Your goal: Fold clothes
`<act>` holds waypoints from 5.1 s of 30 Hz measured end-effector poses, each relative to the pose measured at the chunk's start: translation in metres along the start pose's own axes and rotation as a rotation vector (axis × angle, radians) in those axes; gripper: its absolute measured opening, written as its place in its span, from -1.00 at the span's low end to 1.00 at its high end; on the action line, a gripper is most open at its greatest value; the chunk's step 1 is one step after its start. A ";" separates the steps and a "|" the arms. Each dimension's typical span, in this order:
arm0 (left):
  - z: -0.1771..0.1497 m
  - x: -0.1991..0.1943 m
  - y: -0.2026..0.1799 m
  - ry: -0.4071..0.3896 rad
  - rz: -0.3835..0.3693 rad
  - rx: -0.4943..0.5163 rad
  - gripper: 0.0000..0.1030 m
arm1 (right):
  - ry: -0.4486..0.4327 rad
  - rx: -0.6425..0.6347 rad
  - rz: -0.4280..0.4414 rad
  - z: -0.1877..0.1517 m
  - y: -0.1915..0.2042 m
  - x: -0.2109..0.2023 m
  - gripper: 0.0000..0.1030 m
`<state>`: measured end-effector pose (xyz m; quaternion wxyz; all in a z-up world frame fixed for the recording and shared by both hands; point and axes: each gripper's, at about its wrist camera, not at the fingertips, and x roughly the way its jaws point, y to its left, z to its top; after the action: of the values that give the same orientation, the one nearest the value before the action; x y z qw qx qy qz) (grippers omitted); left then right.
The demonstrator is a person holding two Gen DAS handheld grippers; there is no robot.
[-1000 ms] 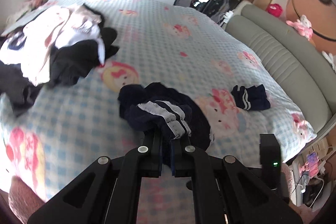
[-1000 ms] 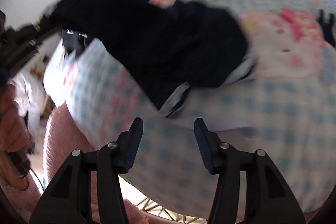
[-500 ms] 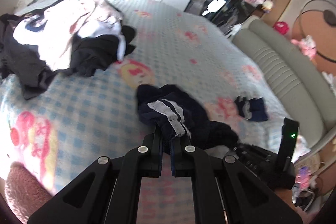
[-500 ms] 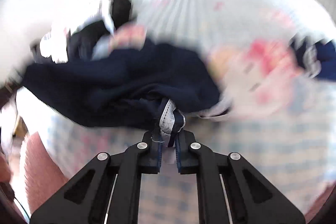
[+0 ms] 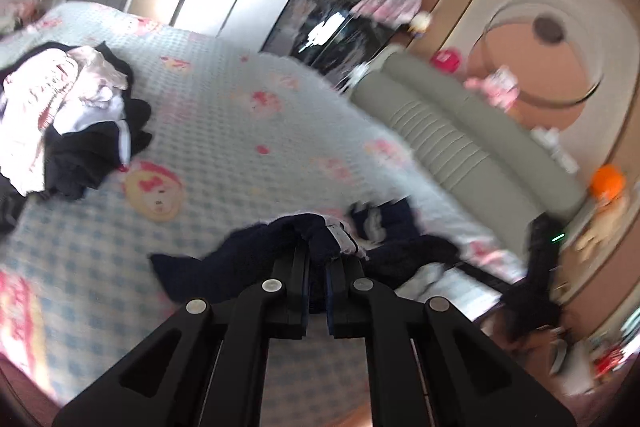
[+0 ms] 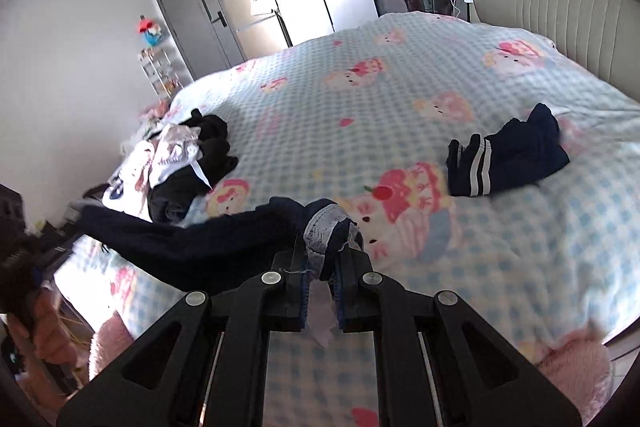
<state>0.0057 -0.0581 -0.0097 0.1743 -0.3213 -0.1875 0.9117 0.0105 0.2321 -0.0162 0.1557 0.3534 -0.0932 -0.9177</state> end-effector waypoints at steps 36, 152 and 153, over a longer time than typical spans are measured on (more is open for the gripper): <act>-0.085 0.064 0.120 0.262 0.104 -0.230 -0.09 | 0.322 0.164 -0.048 -0.089 -0.064 0.092 -0.23; -0.003 0.110 0.172 0.099 0.390 -0.055 -0.63 | 0.445 -0.306 0.057 0.023 0.052 0.292 -0.30; -0.004 0.110 0.169 0.101 0.352 -0.053 -0.63 | 0.445 -0.312 0.052 0.022 0.054 0.296 -0.30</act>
<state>-0.1054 -0.1558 -0.1460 0.0126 -0.3988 -0.1432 0.9057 -0.2001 0.0788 -0.1683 0.2487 0.5157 0.0769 -0.8162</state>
